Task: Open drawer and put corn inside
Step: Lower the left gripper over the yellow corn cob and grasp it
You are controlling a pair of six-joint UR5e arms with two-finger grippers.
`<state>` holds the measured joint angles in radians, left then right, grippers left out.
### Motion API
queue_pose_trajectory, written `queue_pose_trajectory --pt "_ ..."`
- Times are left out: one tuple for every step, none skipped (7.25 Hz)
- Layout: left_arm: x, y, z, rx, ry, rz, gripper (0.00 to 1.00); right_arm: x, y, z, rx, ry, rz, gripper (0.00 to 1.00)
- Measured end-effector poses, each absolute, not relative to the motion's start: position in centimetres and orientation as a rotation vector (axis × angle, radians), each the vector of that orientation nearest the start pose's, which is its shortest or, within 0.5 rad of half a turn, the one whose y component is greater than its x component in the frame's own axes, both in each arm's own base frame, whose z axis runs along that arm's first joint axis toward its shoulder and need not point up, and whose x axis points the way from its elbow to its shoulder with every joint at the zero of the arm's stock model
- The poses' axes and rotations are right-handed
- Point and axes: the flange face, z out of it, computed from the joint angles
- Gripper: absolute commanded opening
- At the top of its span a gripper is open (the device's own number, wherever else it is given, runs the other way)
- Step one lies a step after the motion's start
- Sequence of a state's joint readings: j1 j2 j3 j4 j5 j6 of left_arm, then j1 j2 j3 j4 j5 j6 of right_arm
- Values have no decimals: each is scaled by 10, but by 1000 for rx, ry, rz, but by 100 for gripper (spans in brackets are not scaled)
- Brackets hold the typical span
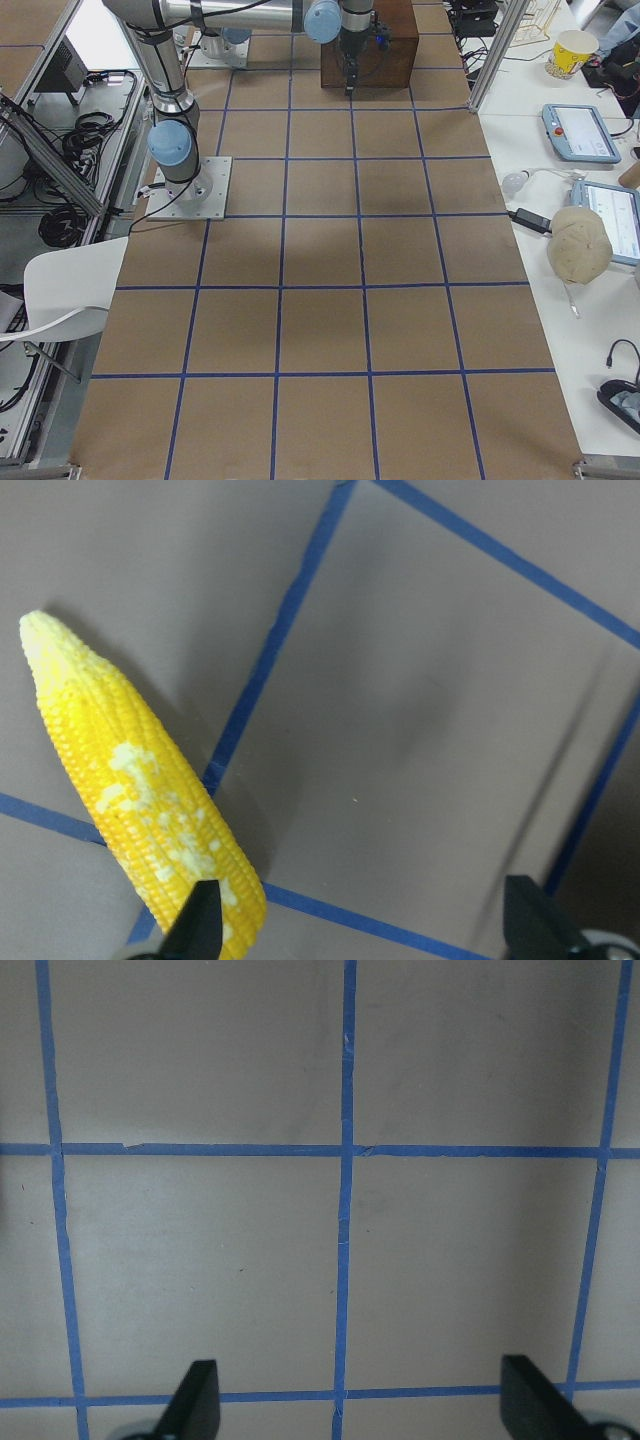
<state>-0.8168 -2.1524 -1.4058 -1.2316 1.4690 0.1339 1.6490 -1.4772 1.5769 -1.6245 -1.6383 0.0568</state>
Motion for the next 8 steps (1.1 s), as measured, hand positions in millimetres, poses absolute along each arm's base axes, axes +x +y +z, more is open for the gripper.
queue_pose_trajectory --pt "367 -596 243 -1088 3057 80 100 167 -514 443 -37 3211 66 100" --pt "368 -595 232 -1166 3021 112 100 167 -514 443 -37 3211 65 100" --pt "367 -594 224 -1239 2989 140 100 167 -514 443 -37 3211 65 100" --pt "367 -593 218 -1287 2966 161 100 167 -514 443 -37 3211 65 100" --pt "367 -592 212 -1305 2950 181 100 167 -514 443 -37 3211 66 100" --pt "369 -591 207 -1306 2928 203 100 167 -514 443 -37 3211 66 100" --pt "371 -590 200 -1316 2905 227 100 167 -514 443 -37 3211 66 100" --pt "372 -590 194 -1338 2887 241 87 167 -514 443 -37 3211 65 100"
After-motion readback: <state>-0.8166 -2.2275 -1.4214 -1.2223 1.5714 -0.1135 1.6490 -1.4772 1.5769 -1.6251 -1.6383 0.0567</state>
